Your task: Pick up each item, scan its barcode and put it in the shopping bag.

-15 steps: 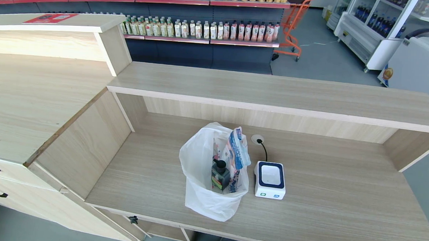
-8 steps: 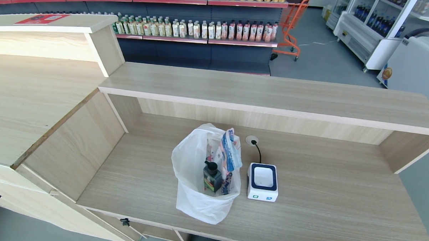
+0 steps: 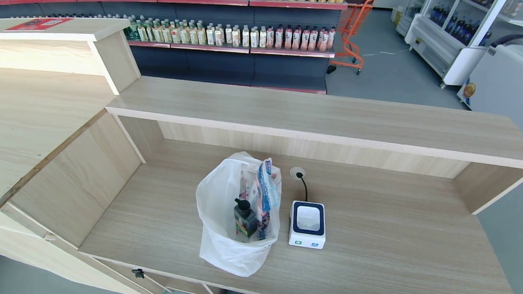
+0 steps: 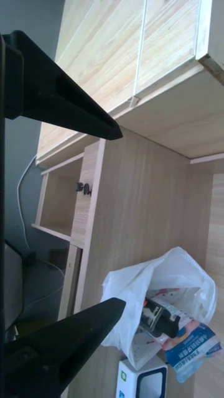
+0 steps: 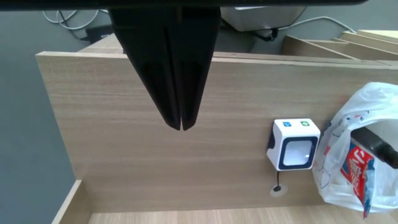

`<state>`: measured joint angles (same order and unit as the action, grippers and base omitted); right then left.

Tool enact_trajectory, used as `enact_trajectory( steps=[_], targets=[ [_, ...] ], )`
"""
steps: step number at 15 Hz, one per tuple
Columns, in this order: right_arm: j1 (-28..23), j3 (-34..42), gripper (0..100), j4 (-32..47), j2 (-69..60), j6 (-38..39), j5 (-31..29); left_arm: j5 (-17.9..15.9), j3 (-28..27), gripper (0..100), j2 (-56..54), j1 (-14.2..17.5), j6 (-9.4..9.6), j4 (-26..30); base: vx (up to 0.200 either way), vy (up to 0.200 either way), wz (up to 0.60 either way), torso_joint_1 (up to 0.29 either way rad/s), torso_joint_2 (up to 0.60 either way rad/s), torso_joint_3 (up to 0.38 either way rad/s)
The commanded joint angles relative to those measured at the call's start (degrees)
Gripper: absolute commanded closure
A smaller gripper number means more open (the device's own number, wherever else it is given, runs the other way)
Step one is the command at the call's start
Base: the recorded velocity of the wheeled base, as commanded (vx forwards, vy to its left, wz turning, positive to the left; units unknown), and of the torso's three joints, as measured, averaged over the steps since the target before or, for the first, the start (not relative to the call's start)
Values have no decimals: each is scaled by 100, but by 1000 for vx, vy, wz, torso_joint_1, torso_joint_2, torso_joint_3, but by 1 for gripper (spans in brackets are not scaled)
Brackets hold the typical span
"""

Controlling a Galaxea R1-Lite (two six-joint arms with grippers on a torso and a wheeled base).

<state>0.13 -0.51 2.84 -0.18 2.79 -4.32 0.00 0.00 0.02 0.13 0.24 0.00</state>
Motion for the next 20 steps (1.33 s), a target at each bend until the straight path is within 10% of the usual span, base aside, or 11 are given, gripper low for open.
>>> enact_trajectory(
  steps=[1, 20],
  targets=[
    [4, -2, 100, -3, 18, 11, 1, 0, 0, 0, -2, 4, 11, 0, 0, 0, -600, -2, 2, -2],
    [4, -2, 100, -3, 18, 2, 1, 0, 0, 0, -2, 4, 2, 0, 0, 0, 0, 0, 0, 0]
  ],
)
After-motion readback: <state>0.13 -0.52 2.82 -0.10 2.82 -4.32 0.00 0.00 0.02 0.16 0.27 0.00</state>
